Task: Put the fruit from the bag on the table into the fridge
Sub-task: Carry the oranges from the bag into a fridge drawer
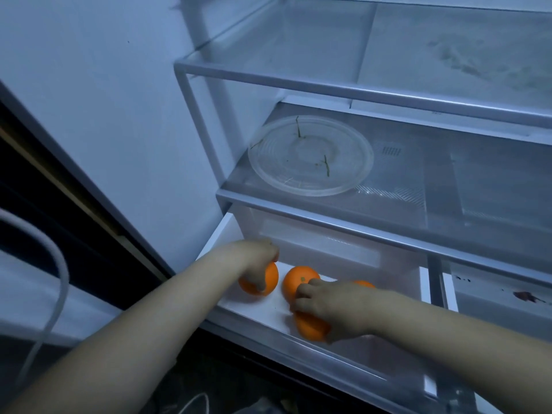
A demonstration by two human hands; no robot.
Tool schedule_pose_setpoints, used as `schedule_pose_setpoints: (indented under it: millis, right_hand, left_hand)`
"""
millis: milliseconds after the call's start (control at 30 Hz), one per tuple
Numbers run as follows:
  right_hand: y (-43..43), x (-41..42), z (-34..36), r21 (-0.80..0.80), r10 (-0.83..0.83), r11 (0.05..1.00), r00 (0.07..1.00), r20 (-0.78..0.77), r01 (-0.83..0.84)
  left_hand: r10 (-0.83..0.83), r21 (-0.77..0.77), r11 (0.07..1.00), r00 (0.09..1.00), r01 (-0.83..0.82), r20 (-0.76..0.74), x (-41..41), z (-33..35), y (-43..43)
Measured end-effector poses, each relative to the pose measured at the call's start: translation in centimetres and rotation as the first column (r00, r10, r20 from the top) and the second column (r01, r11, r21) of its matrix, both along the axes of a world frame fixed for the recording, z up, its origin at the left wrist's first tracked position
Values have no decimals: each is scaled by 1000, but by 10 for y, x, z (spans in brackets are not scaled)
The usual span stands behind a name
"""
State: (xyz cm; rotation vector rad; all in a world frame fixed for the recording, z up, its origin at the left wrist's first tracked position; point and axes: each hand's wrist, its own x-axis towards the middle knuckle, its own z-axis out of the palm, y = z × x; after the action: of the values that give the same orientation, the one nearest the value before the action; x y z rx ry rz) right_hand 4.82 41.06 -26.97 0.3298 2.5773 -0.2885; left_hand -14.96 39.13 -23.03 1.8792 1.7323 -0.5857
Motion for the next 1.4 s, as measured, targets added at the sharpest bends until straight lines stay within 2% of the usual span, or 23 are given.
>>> schedule_pose_setpoints:
  millis: [100, 200, 367, 567, 833, 1033, 1133, 1267, 1400]
  right_hand:
    - [0, -2, -12, 14, 1, 1000, 1000, -13, -1]
    - [-2, 2, -9, 54, -27, 998, 998, -58, 30]
    - [-6, 3, -5, 149, -75, 985, 992, -100, 89]
    - [-2, 0, -3, 147, -160, 974, 983, -91, 172]
    - [-6, -3, -1, 151, -220, 962, 974, -60, 226]
    - [-6, 4, 11, 106, -256, 957, 960, -115, 269]
    - [-5, 7, 30, 73, -301, 944, 931, -205, 321]
    - [-15, 18, 60, 86, -318, 924, 874, -369, 373]
    - [-41, 40, 86, 79, -305, 900, 749, -588, 429]
  left_hand:
    - [-2, -1, 1000, 999, 2, 41, 0, -10, 5]
    - [-43, 0, 999, 999, 43, 14, 4, -20, 7]
    - [-90, 93, 992, 995, 86, 34, 8, -30, 7]
    - [-77, 126, 990, 992, 64, 96, 6, -32, 6]
    - [-76, 132, 989, 993, 64, 90, 8, -32, 4]
    - [-10, 190, 982, 989, -19, 147, 14, -10, -3]
    - [62, 226, 969, 980, -105, 189, 16, 15, -17]
    - [127, 411, 889, 971, -201, 201, 26, 47, -55]
    - [83, 688, 700, 978, -193, 191, 53, 71, -102]
